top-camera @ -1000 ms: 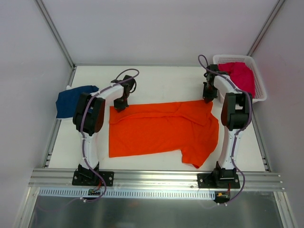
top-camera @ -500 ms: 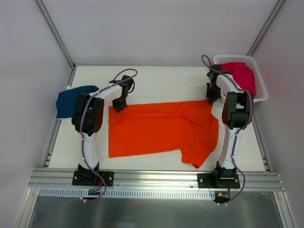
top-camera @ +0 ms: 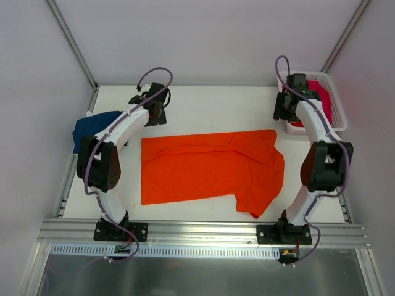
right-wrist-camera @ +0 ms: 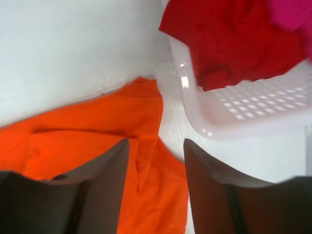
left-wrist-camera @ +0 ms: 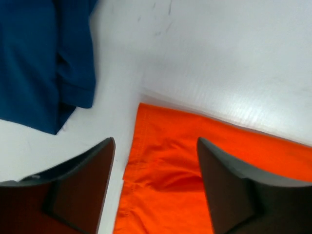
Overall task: Fold and stack the t-shirts
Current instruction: Fold the tshirt
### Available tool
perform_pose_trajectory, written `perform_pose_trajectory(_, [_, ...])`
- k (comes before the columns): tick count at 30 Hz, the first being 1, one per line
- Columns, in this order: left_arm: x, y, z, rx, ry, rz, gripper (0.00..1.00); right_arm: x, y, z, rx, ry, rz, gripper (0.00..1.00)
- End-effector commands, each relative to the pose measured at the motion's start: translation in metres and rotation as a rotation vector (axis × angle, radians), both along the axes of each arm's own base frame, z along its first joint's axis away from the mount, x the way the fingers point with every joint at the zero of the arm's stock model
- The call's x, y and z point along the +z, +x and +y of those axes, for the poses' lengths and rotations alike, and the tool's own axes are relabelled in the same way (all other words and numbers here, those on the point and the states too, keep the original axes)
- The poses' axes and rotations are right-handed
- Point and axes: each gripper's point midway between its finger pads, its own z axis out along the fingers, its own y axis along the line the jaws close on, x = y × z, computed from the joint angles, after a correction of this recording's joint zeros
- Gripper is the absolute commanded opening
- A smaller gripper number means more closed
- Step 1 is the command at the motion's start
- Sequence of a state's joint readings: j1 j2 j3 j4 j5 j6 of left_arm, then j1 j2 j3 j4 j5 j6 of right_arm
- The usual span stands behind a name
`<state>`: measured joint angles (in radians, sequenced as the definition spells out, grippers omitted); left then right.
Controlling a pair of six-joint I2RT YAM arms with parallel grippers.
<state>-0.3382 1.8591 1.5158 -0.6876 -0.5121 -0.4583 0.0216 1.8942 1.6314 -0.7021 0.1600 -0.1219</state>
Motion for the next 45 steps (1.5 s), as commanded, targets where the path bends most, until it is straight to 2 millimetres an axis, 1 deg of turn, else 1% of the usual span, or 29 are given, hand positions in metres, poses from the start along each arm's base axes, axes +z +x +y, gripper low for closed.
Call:
perform_pose_trajectory(1, [0.083, -0.007, -0.017, -0.024, 0.017, -0.221, 0.92, 0.105, -0.025, 0.017, 0.042, 0.041, -0.265, 0.54])
perform_pose_trajectory(2, [0.089, -0.015, -0.021, -0.039, 0.003, -0.235, 0.94, 0.109, -0.037, 0.022, 0.048, 0.049, -0.263, 0.54])
perform_pose_trajectory(3, [0.083, -0.023, -0.025, -0.041, -0.010, -0.224, 0.95, 0.108, -0.051, 0.026, 0.056, 0.051, -0.245, 0.55])
perform_pose_trajectory(4, [0.067, -0.042, -0.031, -0.066, -0.013, -0.187, 0.95, 0.106, -0.072, 0.037, 0.084, 0.052, -0.237, 0.56])
perform_pose_trajectory(5, [0.057, -0.053, -0.034, -0.074, -0.016, -0.165, 0.95, 0.103, -0.084, 0.042, 0.095, 0.045, -0.228, 0.56])
perform_pose_trajectory(6, [0.031, -0.073, -0.032, -0.064, -0.007, -0.109, 0.95, 0.097, -0.097, 0.057, 0.133, 0.038, -0.211, 0.57])
perform_pose_trajectory(7, [0.021, -0.084, -0.033, -0.065, -0.010, -0.090, 0.95, 0.091, -0.108, 0.063, 0.145, 0.031, -0.202, 0.58])
perform_pose_trajectory(8, [0.017, -0.097, -0.041, -0.086, -0.020, -0.087, 0.95, 0.091, -0.121, 0.068, 0.145, 0.040, -0.217, 0.59])
perform_pose_trajectory(9, [0.008, -0.109, -0.045, -0.075, -0.046, -0.075, 0.95, 0.067, -0.138, 0.072, 0.155, 0.043, -0.167, 0.61])
perform_pose_trajectory(10, [-0.009, -0.128, -0.043, -0.079, -0.039, -0.034, 0.95, 0.060, -0.149, 0.084, 0.186, 0.053, -0.157, 0.61])
perform_pose_trajectory(11, [-0.010, -0.141, -0.055, -0.095, -0.083, -0.044, 0.96, 0.061, -0.160, 0.088, 0.165, 0.080, -0.185, 0.62])
perform_pose_trajectory(12, [-0.015, -0.151, -0.057, -0.103, -0.091, -0.034, 0.96, 0.040, -0.174, 0.089, 0.163, 0.078, -0.147, 0.62])
perform_pose_trajectory(13, [-0.026, -0.167, -0.054, -0.109, -0.085, -0.008, 0.96, 0.034, -0.185, 0.097, 0.186, 0.090, -0.146, 0.63])
perform_pose_trajectory(14, [-0.023, -0.176, -0.061, -0.114, -0.122, -0.031, 0.96, 0.028, -0.193, 0.099, 0.184, 0.094, -0.145, 0.63])
perform_pose_trajectory(15, [-0.026, -0.183, -0.061, -0.118, -0.132, -0.025, 0.96, 0.029, -0.202, 0.101, 0.165, 0.120, -0.166, 0.63])
perform_pose_trajectory(16, [-0.033, -0.194, -0.060, -0.122, -0.141, -0.007, 0.96, 0.015, -0.216, 0.105, 0.186, 0.114, -0.138, 0.63])
perform_pose_trajectory(17, [-0.030, -0.198, -0.061, -0.119, -0.168, -0.023, 0.95, 0.012, -0.222, 0.103, 0.179, 0.099, -0.144, 0.63])
perform_pose_trajectory(18, [-0.032, -0.203, -0.062, -0.130, -0.170, -0.022, 0.95, 0.011, -0.232, 0.106, 0.199, 0.096, -0.145, 0.63])
perform_pose_trajectory(19, [-0.038, -0.210, -0.057, -0.128, -0.162, -0.007, 0.95, 0.004, -0.238, 0.103, 0.177, 0.081, -0.133, 0.64])
perform_pose_trajectory(21, [-0.042, -0.217, -0.054, -0.115, -0.164, 0.004, 0.95, -0.004, -0.251, 0.098, 0.173, 0.053, -0.098, 0.64])
perform_pose_trajectory(24, [-0.058, -0.233, -0.048, -0.103, -0.151, 0.058, 0.95, -0.019, -0.266, 0.097, 0.170, 0.019, -0.066, 0.65])
perform_pose_trajectory(25, [-0.064, -0.240, -0.047, -0.108, -0.138, 0.077, 0.95, -0.024, -0.271, 0.100, 0.185, 0.013, -0.056, 0.65])
perform_pose_trajectory(26, [-0.069, -0.244, -0.047, -0.094, -0.139, 0.089, 0.95, -0.033, -0.277, 0.098, 0.166, 0.006, -0.039, 0.65])
perform_pose_trajectory(28, [-0.079, -0.254, -0.044, -0.092, -0.125, 0.117, 0.95, -0.042, -0.284, 0.099, 0.172, -0.001, -0.017, 0.65])
perform_pose_trajectory(29, [-0.083, -0.259, -0.047, -0.090, -0.125, 0.128, 0.95, -0.049, -0.289, 0.099, 0.164, -0.004, 0.002, 0.65])
perform_pose_trajectory(33, [-0.095, -0.273, -0.045, -0.096, -0.099, 0.172, 0.95, -0.062, -0.298, 0.107, 0.186, -0.004, 0.027, 0.65])
perform_pose_trajectory(38, [-0.096, -0.281, -0.044, -0.098, -0.071, 0.192, 0.95, -0.069, -0.302, 0.111, 0.198, -0.023, 0.051, 0.66])
perform_pose_trajectory(45, [-0.087, -0.297, -0.022, -0.066, 0.010, 0.216, 0.94, -0.076, -0.304, 0.116, 0.208, -0.032, 0.070, 0.66])
